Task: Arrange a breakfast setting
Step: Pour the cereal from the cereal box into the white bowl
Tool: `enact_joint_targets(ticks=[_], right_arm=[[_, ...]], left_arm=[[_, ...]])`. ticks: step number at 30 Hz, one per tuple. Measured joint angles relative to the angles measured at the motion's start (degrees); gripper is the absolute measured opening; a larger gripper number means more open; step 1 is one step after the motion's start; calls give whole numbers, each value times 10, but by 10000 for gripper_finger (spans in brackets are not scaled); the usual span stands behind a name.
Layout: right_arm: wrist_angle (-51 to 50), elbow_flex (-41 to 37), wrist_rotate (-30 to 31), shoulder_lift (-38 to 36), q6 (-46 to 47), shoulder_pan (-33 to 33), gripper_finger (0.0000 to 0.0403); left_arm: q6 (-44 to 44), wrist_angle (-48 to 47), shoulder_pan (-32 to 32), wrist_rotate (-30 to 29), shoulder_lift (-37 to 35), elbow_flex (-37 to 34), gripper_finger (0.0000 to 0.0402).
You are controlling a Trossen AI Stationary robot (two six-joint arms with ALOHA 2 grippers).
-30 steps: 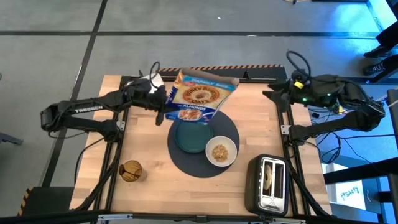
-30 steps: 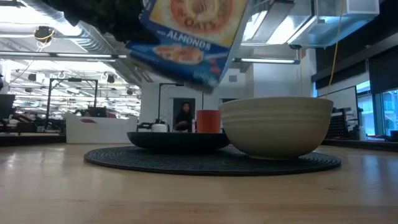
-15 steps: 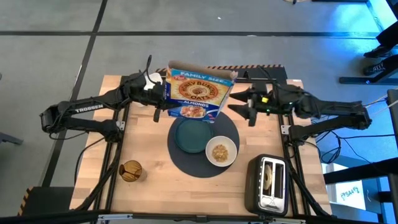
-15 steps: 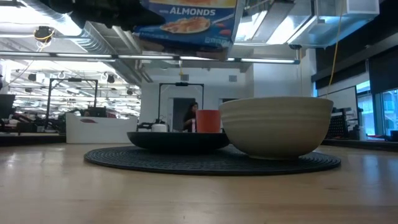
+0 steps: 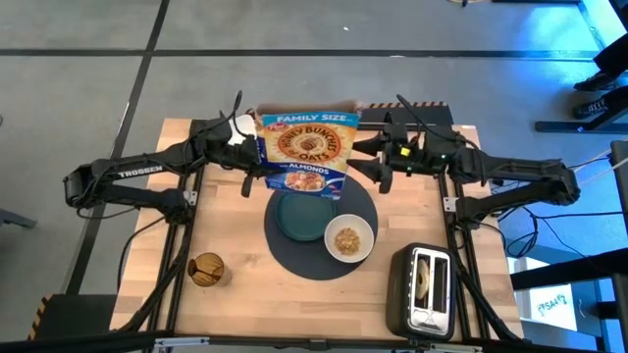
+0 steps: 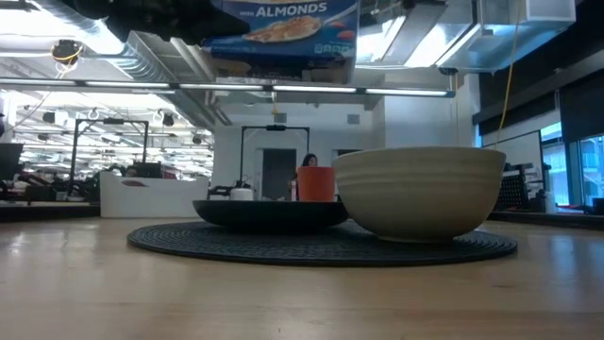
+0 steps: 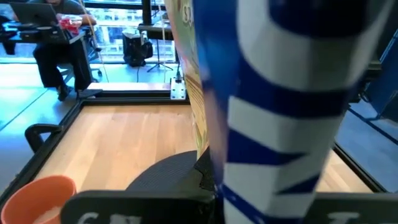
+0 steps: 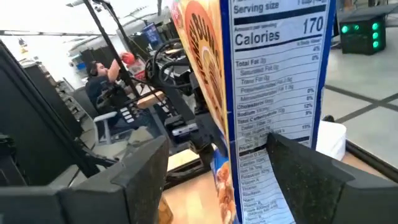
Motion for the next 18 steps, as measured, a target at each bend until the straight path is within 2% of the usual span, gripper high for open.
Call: enact_joint_targets(ticks=[6,11,18], right_arm=[[-26,-1,21,-33,3,0,273],[-88,-1,59,-65,0,0,273],[-62,-1,-7,-50,-26,0,273]], left_arm=[[3,5,0,-14,0,1,0],[26,2,0,1,0,1,0],[50,0,1,-14,0,1,0]])
